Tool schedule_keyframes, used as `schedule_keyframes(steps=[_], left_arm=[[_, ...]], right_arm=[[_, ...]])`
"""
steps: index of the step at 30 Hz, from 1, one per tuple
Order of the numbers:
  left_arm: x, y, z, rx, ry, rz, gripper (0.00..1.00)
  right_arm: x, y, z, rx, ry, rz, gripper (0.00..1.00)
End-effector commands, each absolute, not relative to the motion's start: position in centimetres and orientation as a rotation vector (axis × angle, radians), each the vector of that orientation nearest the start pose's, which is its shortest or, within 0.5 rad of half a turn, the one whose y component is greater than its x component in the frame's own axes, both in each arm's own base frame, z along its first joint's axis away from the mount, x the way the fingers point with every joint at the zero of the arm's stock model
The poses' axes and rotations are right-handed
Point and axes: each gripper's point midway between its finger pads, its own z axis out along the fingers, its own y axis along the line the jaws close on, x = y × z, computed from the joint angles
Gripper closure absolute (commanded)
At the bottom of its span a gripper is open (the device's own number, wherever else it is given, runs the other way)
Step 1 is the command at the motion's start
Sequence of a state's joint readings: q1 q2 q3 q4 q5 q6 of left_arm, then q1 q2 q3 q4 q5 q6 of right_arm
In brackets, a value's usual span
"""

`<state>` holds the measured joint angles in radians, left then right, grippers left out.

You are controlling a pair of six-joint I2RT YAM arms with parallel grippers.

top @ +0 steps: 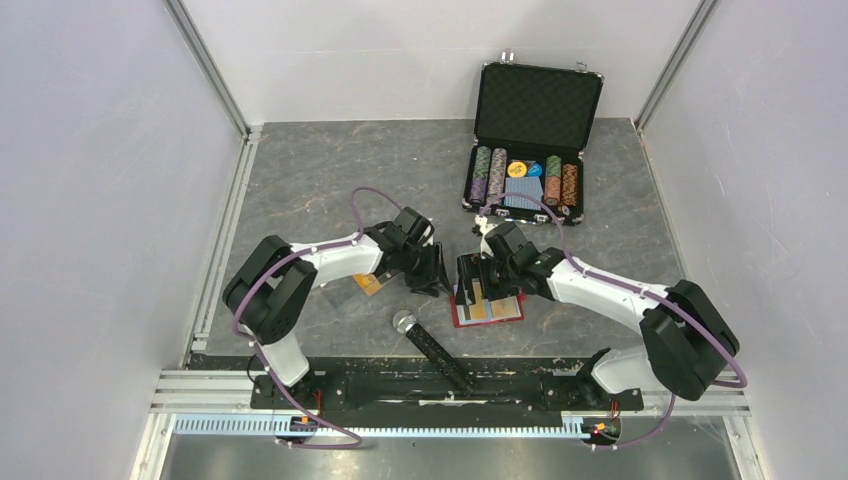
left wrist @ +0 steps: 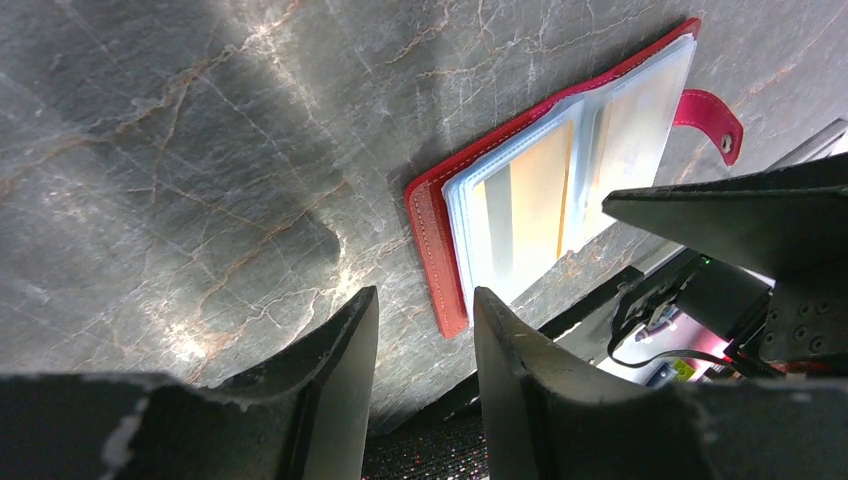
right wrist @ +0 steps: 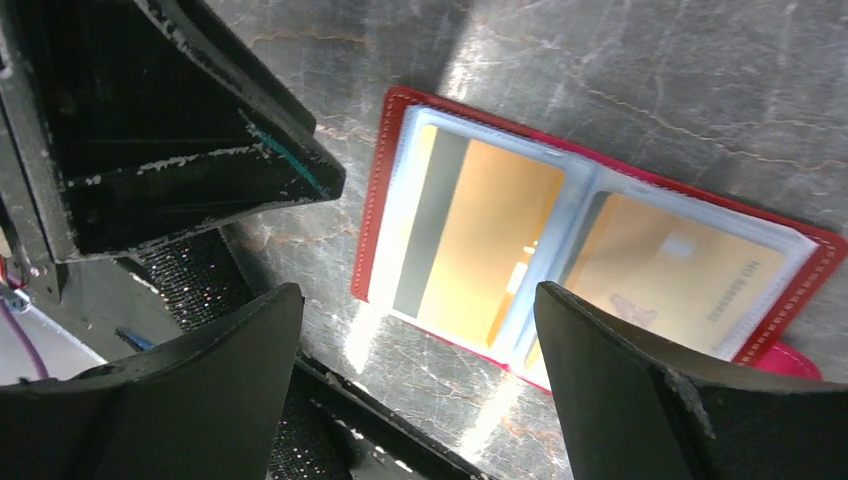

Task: Put the credit cards into the card holder
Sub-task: Insert the credit card into the card holder, then close the card holder at the center of the board.

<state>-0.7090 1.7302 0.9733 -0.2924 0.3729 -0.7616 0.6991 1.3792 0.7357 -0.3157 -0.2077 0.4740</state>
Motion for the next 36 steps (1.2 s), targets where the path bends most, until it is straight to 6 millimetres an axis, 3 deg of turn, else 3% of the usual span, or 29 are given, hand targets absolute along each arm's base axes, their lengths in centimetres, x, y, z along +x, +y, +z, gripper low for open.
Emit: schedule_keyframes(steps=[1,4,13,17,21,28,36], left_arm=[[21.8,-31.9,3.5,0.050,2.868,-0.952,0.53],[21.7,-32.0,3.1,0.031,2.872,-0.957,0.51],[21.2,-32.8,1.8,0.024,2.893,-1.000,0.48],[21.3,-33.2,1.5,0.017,2.896,-1.005,0.48],[21.4,-34.3,1.7,0.014,2.875,-1.086,0.48],[21.8,-35.3,5.1,0.065,2.782,-1.190,0.50],[22.3,-37.1,9.7,0.104,2.658,-1.369,0.51]], right_arm=[[21.3,22.3,5.5,-0.367,2.612,0.586,0.11],[21.4,20.0,4.5,-0.343,2.649,0.482,0.11],[21.5,15.5,3.0,-0.244,2.688,0.440,0.15],[20.8,14.2,1.4,-0.237,2.735,0.388,0.27],[20.1,14.2,0.3,-0.253,2.764,0.420,0.37],[19.8,14.9,0.4,-0.246,2.760,0.492,0.52],[19.3,15.7,0.4,-0.245,2.761,0.565,0.56]])
